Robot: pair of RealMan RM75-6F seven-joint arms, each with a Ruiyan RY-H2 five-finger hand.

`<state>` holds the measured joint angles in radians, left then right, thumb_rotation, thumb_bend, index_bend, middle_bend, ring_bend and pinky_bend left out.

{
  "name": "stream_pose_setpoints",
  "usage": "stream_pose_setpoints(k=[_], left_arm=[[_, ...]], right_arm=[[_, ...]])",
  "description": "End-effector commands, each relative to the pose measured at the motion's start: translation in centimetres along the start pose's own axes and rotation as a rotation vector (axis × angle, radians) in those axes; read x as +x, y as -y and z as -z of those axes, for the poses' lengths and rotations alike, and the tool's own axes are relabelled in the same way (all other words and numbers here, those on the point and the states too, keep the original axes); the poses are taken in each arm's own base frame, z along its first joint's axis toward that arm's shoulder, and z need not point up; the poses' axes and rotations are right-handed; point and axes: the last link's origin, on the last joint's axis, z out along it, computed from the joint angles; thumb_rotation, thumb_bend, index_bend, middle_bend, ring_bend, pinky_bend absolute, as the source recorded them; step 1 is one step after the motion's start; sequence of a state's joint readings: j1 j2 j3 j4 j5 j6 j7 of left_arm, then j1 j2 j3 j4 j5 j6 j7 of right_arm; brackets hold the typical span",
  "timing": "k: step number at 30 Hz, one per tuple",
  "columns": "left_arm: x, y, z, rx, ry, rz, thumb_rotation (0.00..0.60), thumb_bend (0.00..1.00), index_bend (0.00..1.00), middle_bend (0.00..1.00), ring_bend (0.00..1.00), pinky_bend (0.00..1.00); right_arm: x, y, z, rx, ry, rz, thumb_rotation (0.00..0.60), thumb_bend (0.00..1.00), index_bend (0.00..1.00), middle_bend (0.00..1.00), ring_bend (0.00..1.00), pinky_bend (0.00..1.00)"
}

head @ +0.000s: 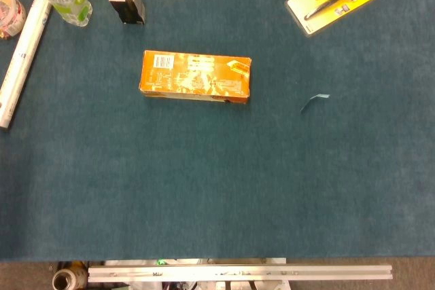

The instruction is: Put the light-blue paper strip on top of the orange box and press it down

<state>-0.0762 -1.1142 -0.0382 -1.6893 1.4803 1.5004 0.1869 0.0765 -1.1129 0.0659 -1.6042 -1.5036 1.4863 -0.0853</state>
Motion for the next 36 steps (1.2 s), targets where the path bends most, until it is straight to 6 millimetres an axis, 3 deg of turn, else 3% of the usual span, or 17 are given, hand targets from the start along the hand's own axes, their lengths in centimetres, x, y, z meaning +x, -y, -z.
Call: stream_pose_setpoints(k=[1,12,21,25,26,28,30,32,36], left_arm=[[-0.1,0.0,-0.1,0.000,0.008,-0.003,0.600,0.38,0.31,0.32,0.31,0.29],[0.0,-0.3,-0.1,-0.010,0.005,-0.001,0.600,0.38,0.31,0.32,0.31,0.29],[-0.1,-0.4,0.0,-0.011,0.013,0.008,0.600,0.38,0.31,0.32,0.31,0.29],[-0.2,-0.1,0.1,-0.004,0.017,0.012,0.600,0.38,0.31,0.32,0.31,0.29],[-0.3,0.0,0.1,-0.001,0.019,0.012,0.600,0.38,0.31,0.33,0.31,0.29],[-0.4,0.1,0.1,0.002,0.024,0.012,0.600,0.38,0.31,0.33,0.31,0.29],[-0.4,0.2,0.1,0.005,0.028,0.013,0.600,0.38,0.31,0.33,0.31,0.29],[-0.4,0.3,0.1,0.007,0.030,0.013,0.600,0.38,0.31,0.33,0.31,0.29],[-0.5,0.5,0.2,0.012,0.034,0.013,0.600,0.38,0.31,0.33,0.32,0.29]], right_arm=[[-0.1,0.0,0.0,0.001,0.004,-0.005,0.600,0.23,0.42,0.48,0.41,0.45],[0.3,1.3,-1.4,0.081,0.025,-0.083,0.600,0.23,0.42,0.48,0.41,0.45],[-0.1,4.8,-4.6,0.268,0.138,-0.149,0.600,0.24,0.42,0.48,0.42,0.48],[-0.6,6.6,-6.3,0.348,0.160,-0.122,0.600,0.24,0.42,0.53,0.57,0.79],[-0.7,7.1,-6.9,0.363,0.164,-0.117,0.600,0.24,0.42,0.58,0.65,0.90],[-1.1,8.1,-7.9,0.388,0.177,-0.106,0.600,0.23,0.42,0.69,0.77,0.98],[-1.5,9.0,-8.6,0.411,0.181,-0.087,0.600,0.23,0.43,0.82,0.91,1.00],[-2.0,10.1,-9.2,0.436,0.193,-0.064,0.600,0.23,0.46,0.89,0.98,1.00],[-3.3,11.6,-10.1,0.482,0.228,-0.007,0.600,0.23,0.49,0.96,1.00,1.00]])
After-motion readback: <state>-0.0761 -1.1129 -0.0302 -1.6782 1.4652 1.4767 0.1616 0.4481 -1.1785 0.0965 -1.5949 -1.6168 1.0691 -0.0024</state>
